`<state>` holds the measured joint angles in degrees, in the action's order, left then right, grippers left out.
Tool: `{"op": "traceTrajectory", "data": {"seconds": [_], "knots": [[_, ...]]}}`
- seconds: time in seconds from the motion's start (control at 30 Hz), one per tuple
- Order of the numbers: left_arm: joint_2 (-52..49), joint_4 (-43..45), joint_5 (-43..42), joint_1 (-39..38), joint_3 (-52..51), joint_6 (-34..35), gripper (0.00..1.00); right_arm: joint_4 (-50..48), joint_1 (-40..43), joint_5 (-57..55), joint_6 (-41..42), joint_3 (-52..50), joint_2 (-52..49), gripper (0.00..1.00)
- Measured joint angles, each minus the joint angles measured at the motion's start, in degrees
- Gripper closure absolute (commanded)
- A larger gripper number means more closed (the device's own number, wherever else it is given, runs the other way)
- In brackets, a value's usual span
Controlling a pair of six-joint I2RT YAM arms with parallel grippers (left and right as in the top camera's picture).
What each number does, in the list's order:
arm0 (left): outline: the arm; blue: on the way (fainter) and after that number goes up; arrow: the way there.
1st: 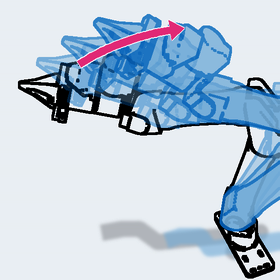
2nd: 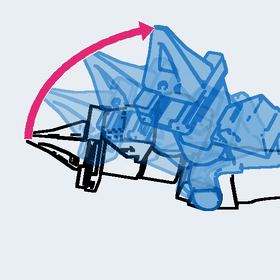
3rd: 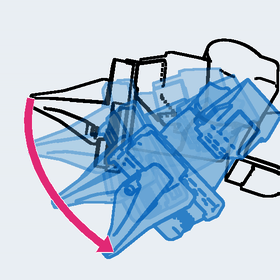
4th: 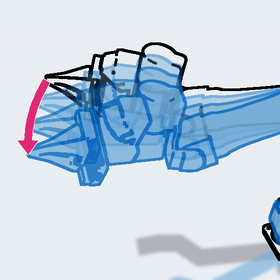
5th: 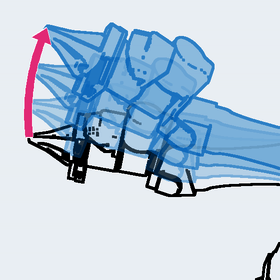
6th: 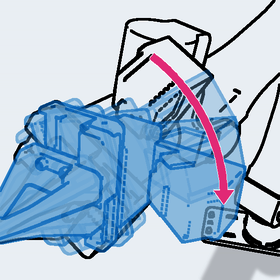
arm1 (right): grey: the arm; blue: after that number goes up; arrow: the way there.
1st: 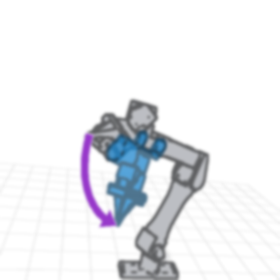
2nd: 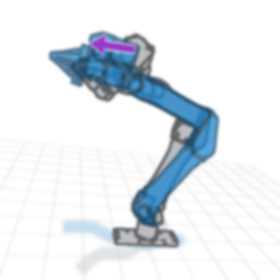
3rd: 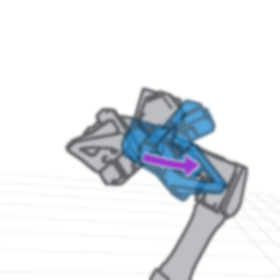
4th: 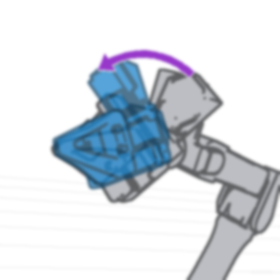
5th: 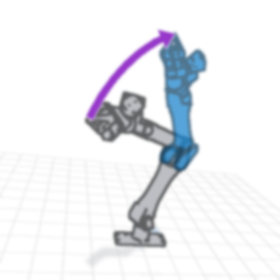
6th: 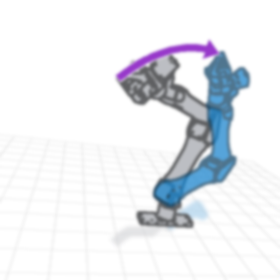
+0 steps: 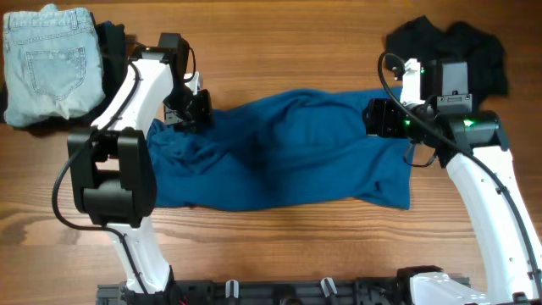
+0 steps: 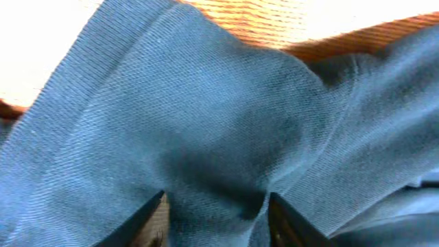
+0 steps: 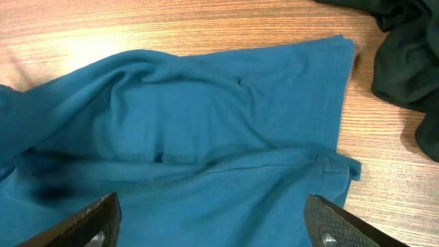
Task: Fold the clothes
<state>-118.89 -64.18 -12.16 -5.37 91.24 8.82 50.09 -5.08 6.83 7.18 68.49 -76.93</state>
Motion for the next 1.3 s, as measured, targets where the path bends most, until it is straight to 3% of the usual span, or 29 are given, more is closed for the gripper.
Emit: {"op": "traceTrajectory", "data": {"seconds": [0.1, 0.13, 0.2, 0.47, 0.7, 0.87, 1.23, 1.27, 1.3], "knots": [[-0.09, 0.11, 0.68, 0.00, 0.00, -0.02, 0.60, 0.00, 0.00, 0.00, 0.00, 0.02, 0.00, 0.14], [-0.28, 0.17, 0.76, 0.00, 0.00, -0.04, 0.69, 0.00, 0.00, 0.00, 0.00, 0.00, 0.00, 0.14], [-1.31, 0.22, 1.01, 0.00, 0.00, 0.09, 0.96, 0.02, 0.00, 0.00, 0.00, 0.00, 0.00, 0.14], [-2.80, 5.97, 6.34, 0.02, 2.29, 0.26, 0.96, 0.09, 0.00, 0.00, 0.00, 0.00, 0.00, 0.14], [-3.04, 4.48, 9.99, 0.72, 23.06, 0.48, 0.96, 0.26, 0.00, 0.00, 0.00, 0.00, 0.00, 0.14], [-3.04, -2.40, 10.82, 0.61, 34.99, 0.48, 0.96, 0.44, 0.00, 0.00, 0.00, 0.00, 0.00, 0.14], [-2.93, -24.70, 11.30, -5.29, 35.54, 0.46, 0.96, 0.46, 0.00, 0.17, 0.00, 0.00, 0.00, 0.14], [-2.93, -25.83, 11.30, -5.66, 35.52, 0.46, 0.94, 0.44, 0.00, 0.17, 0.00, 0.00, 0.00, 0.14], [-2.93, -26.40, 11.30, -5.81, 35.52, 0.46, 0.85, 0.44, 0.00, 0.20, -0.02, 0.00, 0.00, 0.14]]}}
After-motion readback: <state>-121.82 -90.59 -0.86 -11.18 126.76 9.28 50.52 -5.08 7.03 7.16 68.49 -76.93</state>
